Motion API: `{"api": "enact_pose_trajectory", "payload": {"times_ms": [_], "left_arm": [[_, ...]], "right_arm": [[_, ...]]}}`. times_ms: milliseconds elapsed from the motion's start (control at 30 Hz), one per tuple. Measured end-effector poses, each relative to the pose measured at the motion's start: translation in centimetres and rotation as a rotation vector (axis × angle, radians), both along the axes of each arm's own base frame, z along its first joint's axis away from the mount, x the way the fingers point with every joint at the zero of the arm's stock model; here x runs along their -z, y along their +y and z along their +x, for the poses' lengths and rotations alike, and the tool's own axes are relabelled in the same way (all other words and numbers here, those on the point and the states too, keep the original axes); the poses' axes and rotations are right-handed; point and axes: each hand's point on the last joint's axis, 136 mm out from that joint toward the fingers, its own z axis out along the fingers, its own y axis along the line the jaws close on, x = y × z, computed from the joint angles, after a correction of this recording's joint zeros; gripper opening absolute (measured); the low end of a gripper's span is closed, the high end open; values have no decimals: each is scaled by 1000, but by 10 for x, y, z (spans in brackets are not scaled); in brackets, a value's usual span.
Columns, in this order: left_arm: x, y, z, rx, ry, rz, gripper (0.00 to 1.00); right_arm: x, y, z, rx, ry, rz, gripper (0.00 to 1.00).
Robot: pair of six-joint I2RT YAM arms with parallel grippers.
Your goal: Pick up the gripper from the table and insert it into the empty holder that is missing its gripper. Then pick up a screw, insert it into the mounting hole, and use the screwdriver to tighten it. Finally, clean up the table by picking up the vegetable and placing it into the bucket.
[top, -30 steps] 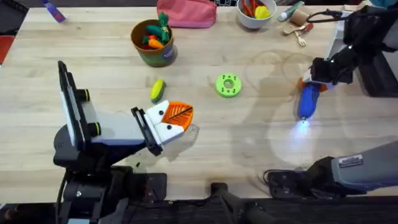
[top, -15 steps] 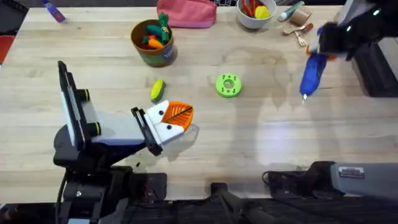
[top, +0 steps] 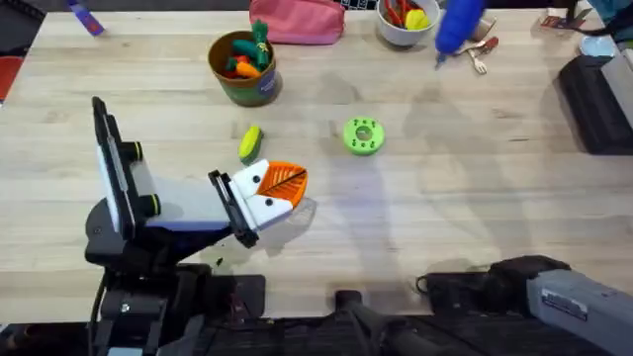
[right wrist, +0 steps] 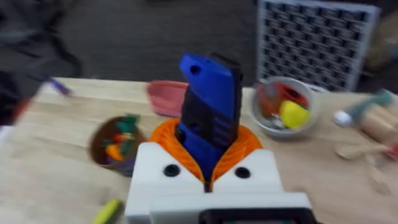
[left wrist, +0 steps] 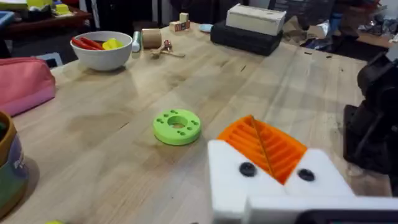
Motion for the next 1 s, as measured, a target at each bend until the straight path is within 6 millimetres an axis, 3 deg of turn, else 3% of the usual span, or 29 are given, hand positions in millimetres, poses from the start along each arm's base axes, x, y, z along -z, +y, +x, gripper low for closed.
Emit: {"api": "enact_pose_trajectory", "payload": {"times_ms": [233,400,567,700,1000], "left_arm": [[0,0,0,0,0,0,15],[0,0,0,0,0,0,15],[0,0,0,0,0,0,15],[0,0,0,0,0,0,15],[0,0,0,0,0,0,15]], "right_arm": [[-52,74,-25,-256,-158,134,24],[-86,129,-53,-442,-282,194,24],[-106,167,-83,-579,-365,244,24],[-109,187,-97,-645,-418,285,24],[-77,205,-113,-767,-431,373,24]]}}
